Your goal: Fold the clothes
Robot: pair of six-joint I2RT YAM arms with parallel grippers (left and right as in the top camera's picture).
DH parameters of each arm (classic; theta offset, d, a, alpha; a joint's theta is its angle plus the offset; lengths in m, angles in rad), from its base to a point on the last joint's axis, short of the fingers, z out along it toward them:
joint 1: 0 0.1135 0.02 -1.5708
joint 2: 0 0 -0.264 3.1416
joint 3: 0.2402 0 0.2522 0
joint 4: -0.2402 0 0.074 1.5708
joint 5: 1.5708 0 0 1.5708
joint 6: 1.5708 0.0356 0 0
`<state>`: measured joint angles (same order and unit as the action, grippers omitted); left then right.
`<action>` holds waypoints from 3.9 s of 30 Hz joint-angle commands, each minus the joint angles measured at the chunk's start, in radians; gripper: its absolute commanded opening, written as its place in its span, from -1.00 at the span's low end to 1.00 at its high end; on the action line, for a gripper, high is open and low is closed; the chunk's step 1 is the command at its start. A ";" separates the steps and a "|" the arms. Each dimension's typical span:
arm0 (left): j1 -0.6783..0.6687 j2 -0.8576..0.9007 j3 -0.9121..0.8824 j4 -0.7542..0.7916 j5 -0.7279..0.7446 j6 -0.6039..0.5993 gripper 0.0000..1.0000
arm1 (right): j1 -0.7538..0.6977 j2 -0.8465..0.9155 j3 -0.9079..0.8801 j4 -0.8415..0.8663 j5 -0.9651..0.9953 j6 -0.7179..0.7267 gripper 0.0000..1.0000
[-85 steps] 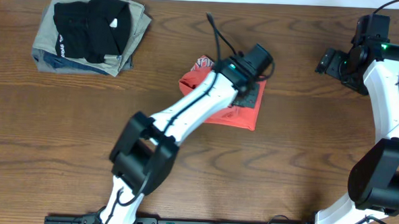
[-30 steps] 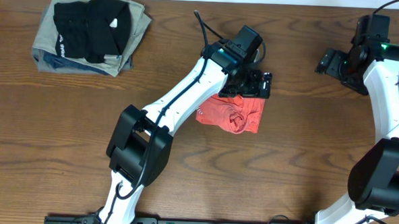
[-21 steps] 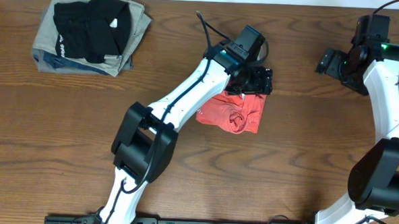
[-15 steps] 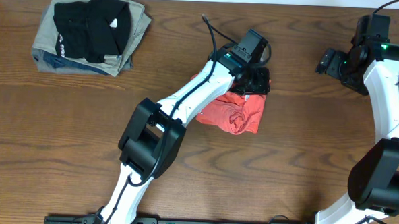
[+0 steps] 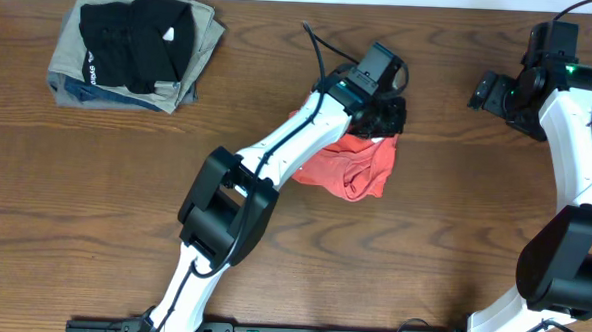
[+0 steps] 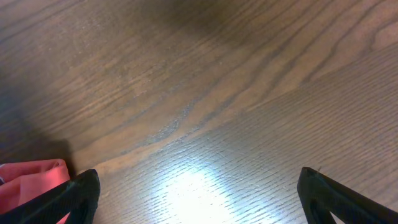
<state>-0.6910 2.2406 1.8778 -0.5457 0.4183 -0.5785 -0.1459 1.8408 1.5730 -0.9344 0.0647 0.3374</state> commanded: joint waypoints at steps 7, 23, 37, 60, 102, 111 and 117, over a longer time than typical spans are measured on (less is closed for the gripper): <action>-0.096 0.017 0.035 0.072 -0.143 -0.006 -0.20 | -0.003 0.002 -0.003 -0.001 0.010 0.014 0.98; -0.132 -0.193 0.036 -0.146 -0.133 0.127 0.83 | -0.003 0.002 -0.003 -0.001 0.010 0.014 0.99; -0.039 -0.218 -0.031 -0.560 -0.176 0.178 0.96 | -0.003 0.002 -0.003 -0.001 0.010 0.014 0.98; -0.117 -0.084 -0.084 -0.459 -0.220 0.185 0.97 | -0.003 0.002 -0.003 -0.001 0.010 0.014 0.99; -0.101 -0.072 -0.090 -0.470 -0.348 0.181 -0.50 | -0.003 0.002 -0.003 -0.001 0.010 0.014 0.98; -0.101 -0.077 -0.085 -0.473 -0.348 0.181 -0.88 | -0.003 0.002 -0.003 -0.001 0.010 0.014 0.98; -0.127 -0.129 -0.058 -0.505 -0.348 0.182 -0.88 | -0.004 0.002 -0.003 -0.001 0.010 0.014 0.98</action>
<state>-0.8013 2.1490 1.7950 -1.0401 0.0856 -0.3954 -0.1459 1.8412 1.5730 -0.9344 0.0647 0.3370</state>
